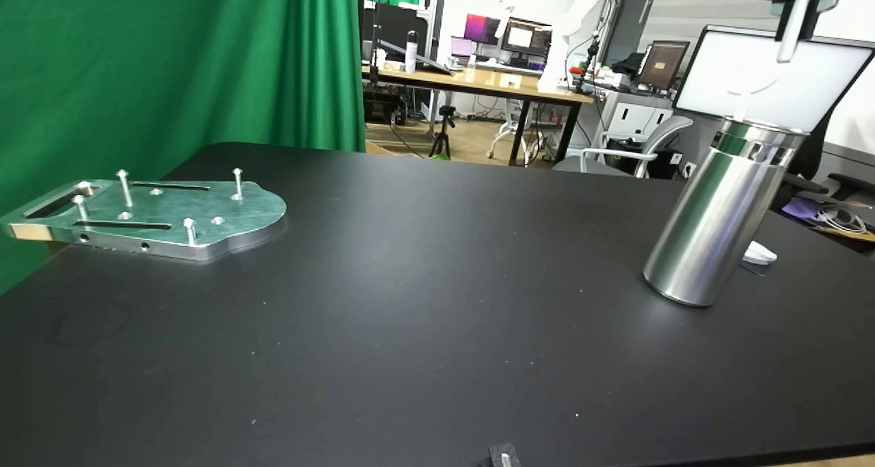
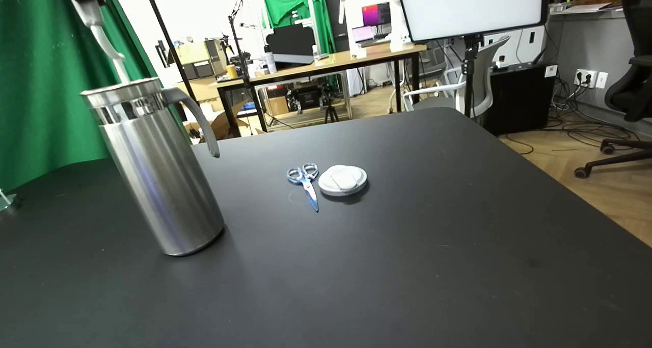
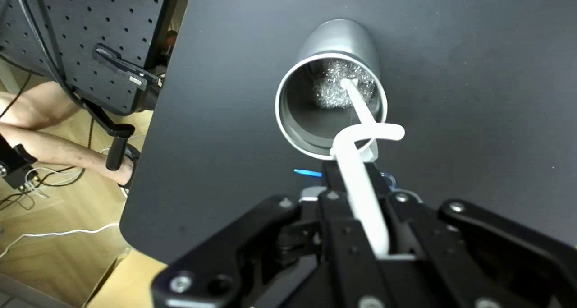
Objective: Move the brush inside the flask up and down
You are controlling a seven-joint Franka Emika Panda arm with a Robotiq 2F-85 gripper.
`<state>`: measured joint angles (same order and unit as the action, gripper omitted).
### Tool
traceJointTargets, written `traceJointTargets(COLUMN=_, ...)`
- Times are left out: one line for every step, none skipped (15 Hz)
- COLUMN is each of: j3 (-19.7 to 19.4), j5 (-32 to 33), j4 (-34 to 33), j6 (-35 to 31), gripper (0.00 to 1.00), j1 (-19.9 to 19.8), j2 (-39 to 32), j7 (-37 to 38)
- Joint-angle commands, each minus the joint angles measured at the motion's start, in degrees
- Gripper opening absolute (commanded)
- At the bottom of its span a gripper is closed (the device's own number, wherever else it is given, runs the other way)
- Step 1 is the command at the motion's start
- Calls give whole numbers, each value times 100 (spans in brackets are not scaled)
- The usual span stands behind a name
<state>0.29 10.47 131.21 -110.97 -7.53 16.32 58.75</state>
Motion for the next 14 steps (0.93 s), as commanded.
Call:
traceJointTargets(j3=-9, j5=-80, j4=12, j6=197, gripper=4, j1=13, j2=688, j7=-167)
traceJointTargets(j3=1, j5=-93, j4=9, j6=220, gripper=4, j1=1, j2=811, j7=-201)
traceJointTargets(j3=0, j5=-113, j4=16, j6=222, gripper=4, j1=-14, j2=891, j7=-249)
traceJointTargets(j3=7, j5=-124, j4=20, j6=213, gripper=4, j1=-32, j2=922, j7=-263)
traceJointTargets(j3=9, j5=-128, j4=55, j6=120, gripper=4, j1=-53, j2=883, j7=-248)
traceJointTargets(j3=11, j5=-129, j4=108, j6=18, gripper=4, j1=-72, j2=845, j7=-213)
traceJointTargets(j3=4, j5=-137, j4=143, j6=-37, gripper=4, j1=-82, j2=758, j7=-213)
traceJointTargets(j3=-15, j5=-172, j4=186, j6=-117, gripper=4, j1=-96, j2=611, j7=-190)
traceJointTargets(j3=-40, j5=-232, j4=202, j6=-147, gripper=4, j1=-102, j2=450, j7=-203)
traceJointTargets(j3=-39, j5=-246, j4=242, j6=-223, gripper=4, j1=-122, j2=322, j7=-167)
traceJointTargets(j3=-40, j5=-265, j4=260, j6=-280, gripper=4, j1=-136, j2=169, j7=-144)
traceJointTargets(j3=-32, j5=-242, j4=263, j6=-328, gripper=4, j1=-149, j2=28, j7=-101)
traceJointTargets(j3=-34, j5=-228, j4=260, j6=-361, gripper=4, j1=-150, j2=-96, j7=-83)
traceJointTargets(j3=-41, j5=-214, j4=253, j6=-401, gripper=4, j1=-147, j2=-200, j7=-71)
